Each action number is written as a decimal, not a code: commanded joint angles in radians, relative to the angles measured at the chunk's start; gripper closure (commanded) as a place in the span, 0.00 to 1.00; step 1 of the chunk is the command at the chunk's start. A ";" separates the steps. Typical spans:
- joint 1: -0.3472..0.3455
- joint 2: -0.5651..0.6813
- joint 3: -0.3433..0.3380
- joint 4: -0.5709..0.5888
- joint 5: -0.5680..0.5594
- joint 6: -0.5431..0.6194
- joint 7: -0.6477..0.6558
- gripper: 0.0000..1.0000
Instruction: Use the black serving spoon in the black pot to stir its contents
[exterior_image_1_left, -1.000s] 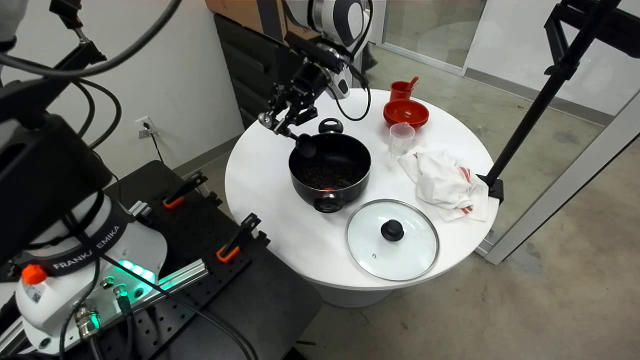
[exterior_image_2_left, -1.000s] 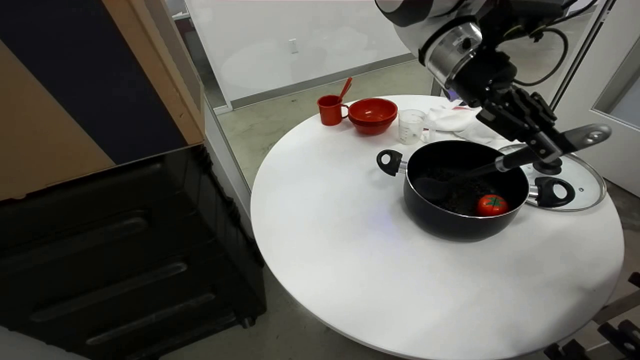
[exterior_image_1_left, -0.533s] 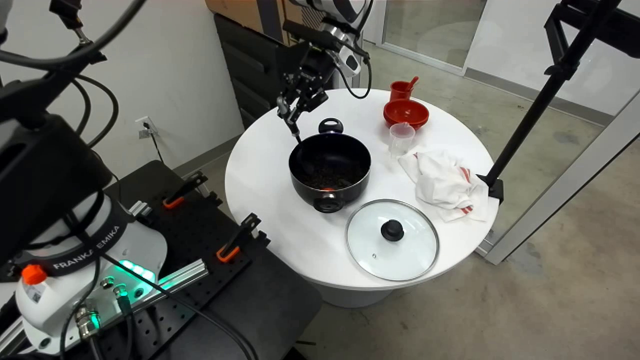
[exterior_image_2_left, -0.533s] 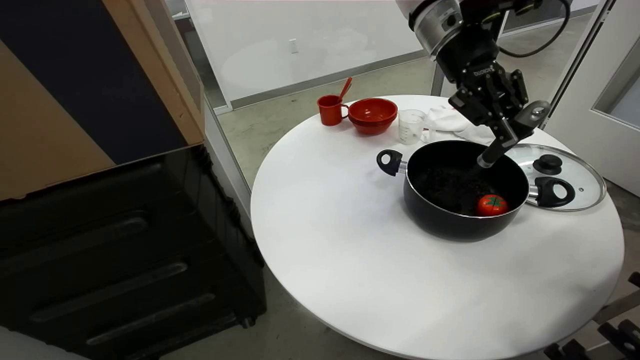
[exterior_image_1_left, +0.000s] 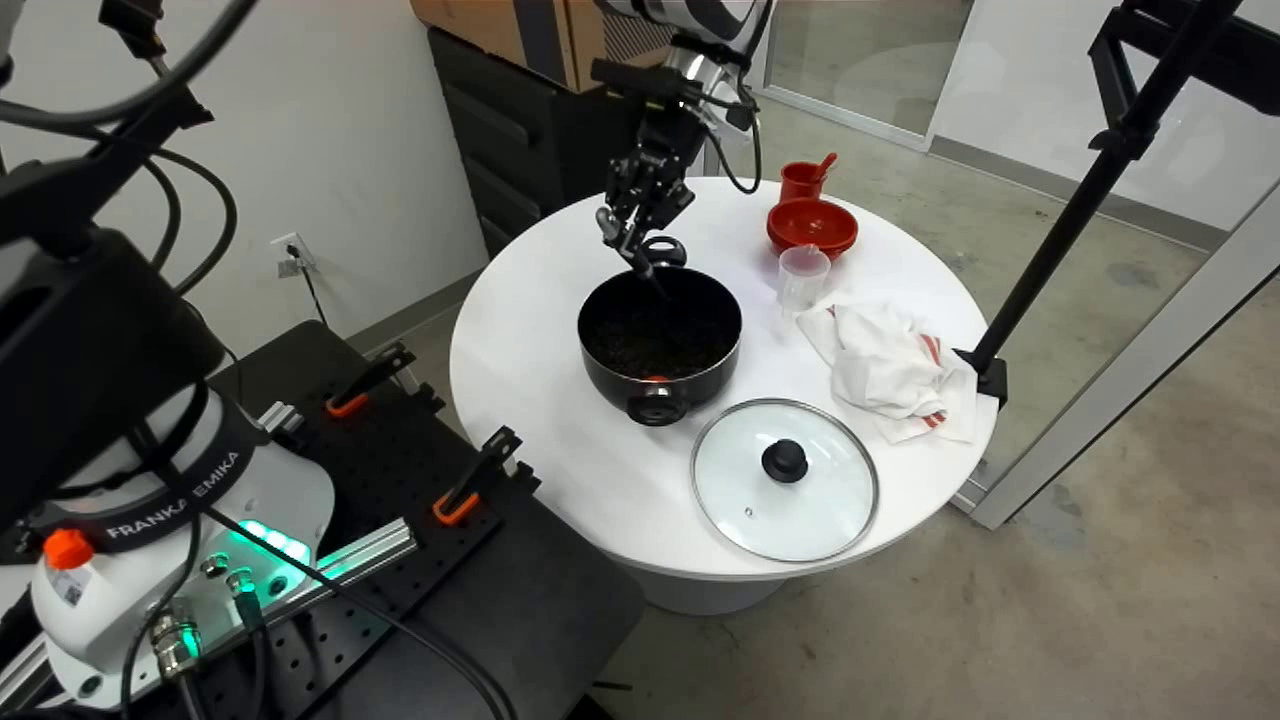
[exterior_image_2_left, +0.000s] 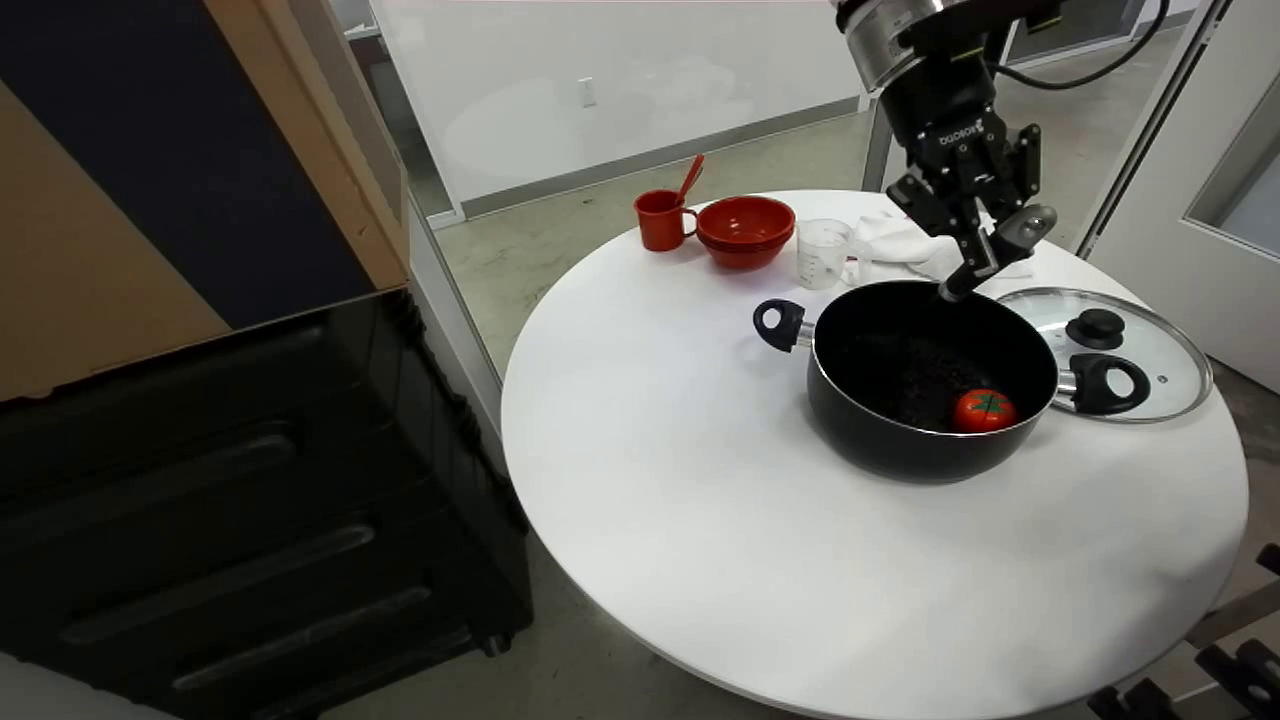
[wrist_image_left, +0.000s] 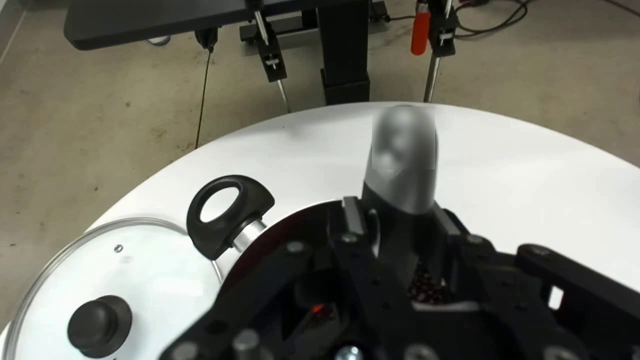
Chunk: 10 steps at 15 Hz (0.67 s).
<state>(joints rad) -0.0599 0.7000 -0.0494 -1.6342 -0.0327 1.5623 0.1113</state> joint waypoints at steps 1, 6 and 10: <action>0.017 -0.023 -0.032 -0.030 -0.024 0.053 0.049 0.92; 0.047 -0.026 -0.054 -0.113 -0.132 0.083 0.071 0.92; 0.073 -0.035 -0.055 -0.206 -0.225 0.139 0.089 0.92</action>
<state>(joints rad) -0.0213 0.6994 -0.0851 -1.7462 -0.1858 1.6231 0.1657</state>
